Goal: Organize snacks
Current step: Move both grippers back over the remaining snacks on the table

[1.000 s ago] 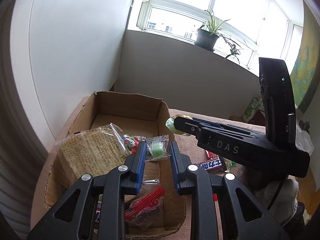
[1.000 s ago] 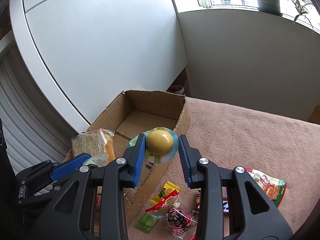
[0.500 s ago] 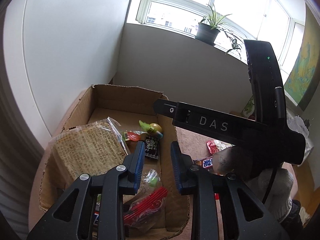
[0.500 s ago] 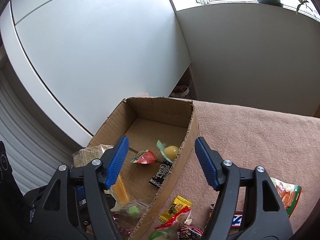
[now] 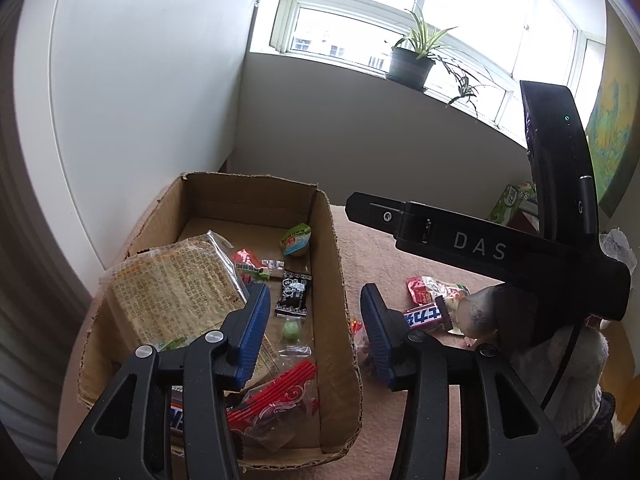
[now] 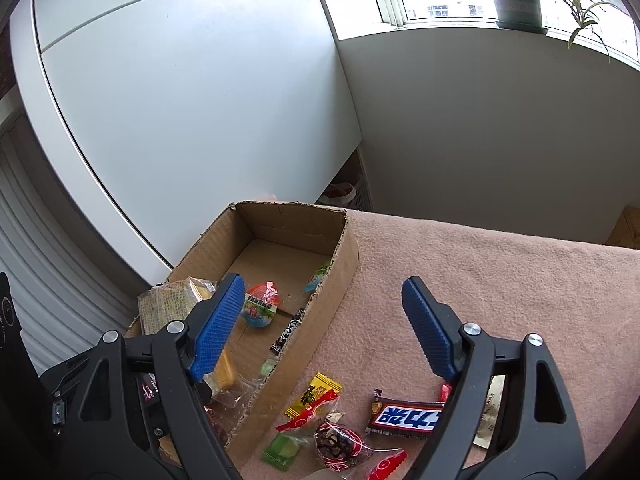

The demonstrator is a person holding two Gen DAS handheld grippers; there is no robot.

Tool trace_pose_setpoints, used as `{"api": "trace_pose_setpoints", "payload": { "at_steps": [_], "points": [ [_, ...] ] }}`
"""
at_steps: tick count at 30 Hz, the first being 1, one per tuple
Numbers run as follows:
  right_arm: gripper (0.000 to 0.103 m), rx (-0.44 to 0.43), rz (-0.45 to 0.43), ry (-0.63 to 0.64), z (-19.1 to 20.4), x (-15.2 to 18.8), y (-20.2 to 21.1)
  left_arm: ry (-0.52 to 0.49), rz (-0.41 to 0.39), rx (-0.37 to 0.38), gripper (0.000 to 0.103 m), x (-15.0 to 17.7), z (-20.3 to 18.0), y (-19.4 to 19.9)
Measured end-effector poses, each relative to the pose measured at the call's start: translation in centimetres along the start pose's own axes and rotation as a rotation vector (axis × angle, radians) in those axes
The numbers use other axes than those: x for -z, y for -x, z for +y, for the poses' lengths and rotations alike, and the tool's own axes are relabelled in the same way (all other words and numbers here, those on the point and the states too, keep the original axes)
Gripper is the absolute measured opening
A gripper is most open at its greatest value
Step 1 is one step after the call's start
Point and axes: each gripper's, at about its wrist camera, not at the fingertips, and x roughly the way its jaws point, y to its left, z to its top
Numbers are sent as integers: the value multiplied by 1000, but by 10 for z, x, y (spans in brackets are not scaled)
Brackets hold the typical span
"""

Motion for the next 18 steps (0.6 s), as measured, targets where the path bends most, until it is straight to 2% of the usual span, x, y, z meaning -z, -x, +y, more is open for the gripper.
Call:
{"api": "trace_pose_setpoints", "payload": {
  "at_steps": [2, 6, 18],
  "points": [
    [94, 43, -13, 24, -6, 3, 9, -6, 0, -1, 46, 1, -4, 0],
    [95, 127, -26, 37, -27, 7, 25, -13, 4, 5, 46, 3, -13, 0],
    [95, 170, -14, -47, -93, 25, 60, -18, 23, 58, 46, 6, -38, -6]
  ]
}}
